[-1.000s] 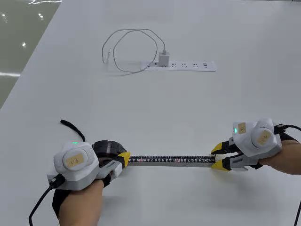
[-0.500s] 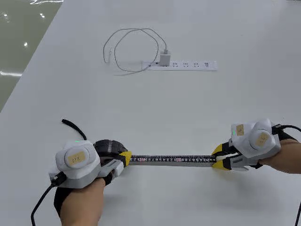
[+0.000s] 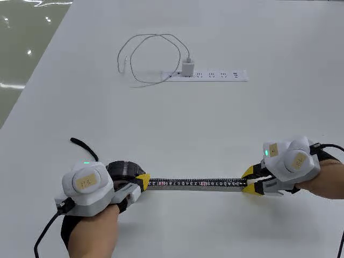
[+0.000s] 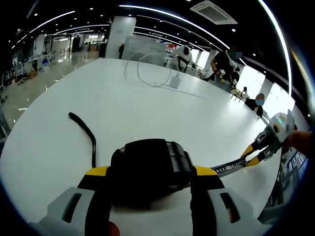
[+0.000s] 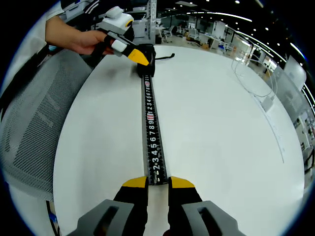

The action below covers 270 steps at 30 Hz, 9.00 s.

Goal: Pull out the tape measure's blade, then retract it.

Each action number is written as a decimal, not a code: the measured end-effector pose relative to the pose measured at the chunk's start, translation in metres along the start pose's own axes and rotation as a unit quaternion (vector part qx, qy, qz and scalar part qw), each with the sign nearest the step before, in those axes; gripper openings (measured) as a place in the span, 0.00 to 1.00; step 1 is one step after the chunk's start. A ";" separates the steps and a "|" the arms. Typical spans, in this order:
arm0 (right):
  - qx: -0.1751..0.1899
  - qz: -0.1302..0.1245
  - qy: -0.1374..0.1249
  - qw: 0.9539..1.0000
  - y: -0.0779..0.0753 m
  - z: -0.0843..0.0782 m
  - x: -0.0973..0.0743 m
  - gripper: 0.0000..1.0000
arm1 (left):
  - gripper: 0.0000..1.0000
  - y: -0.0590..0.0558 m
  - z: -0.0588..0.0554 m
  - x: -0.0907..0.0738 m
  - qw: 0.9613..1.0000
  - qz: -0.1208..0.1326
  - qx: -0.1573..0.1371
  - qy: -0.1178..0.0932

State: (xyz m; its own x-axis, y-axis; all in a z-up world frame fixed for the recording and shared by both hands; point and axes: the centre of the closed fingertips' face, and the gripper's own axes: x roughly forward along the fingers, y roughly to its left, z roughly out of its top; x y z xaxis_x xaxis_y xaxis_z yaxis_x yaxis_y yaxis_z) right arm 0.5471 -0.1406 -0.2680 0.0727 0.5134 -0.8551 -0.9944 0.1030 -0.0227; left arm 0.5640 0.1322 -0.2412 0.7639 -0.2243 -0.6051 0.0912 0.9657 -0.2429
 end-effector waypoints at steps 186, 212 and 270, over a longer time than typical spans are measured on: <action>0.009 0.043 -0.086 0.995 0.012 0.146 0.085 0.09 | 0.58 0.002 -0.001 -0.001 0.999 -0.028 -0.035 0.009; 0.010 0.048 -0.100 0.994 0.016 0.167 0.097 0.09 | 0.58 0.003 -0.001 -0.001 0.999 -0.029 -0.037 0.009; 0.007 0.057 -0.120 0.991 0.021 0.196 0.116 0.11 | 0.59 0.002 0.000 -0.001 0.999 -0.028 -0.042 0.008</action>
State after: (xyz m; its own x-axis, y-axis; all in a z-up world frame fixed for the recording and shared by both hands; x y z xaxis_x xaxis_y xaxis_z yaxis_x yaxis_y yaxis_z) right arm 0.5493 0.0879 -0.2659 -0.0223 0.7100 -0.7039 -0.9961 0.0440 0.0759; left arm 0.5634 0.1345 -0.2406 0.7483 -0.2806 -0.6011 0.0789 0.9374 -0.3393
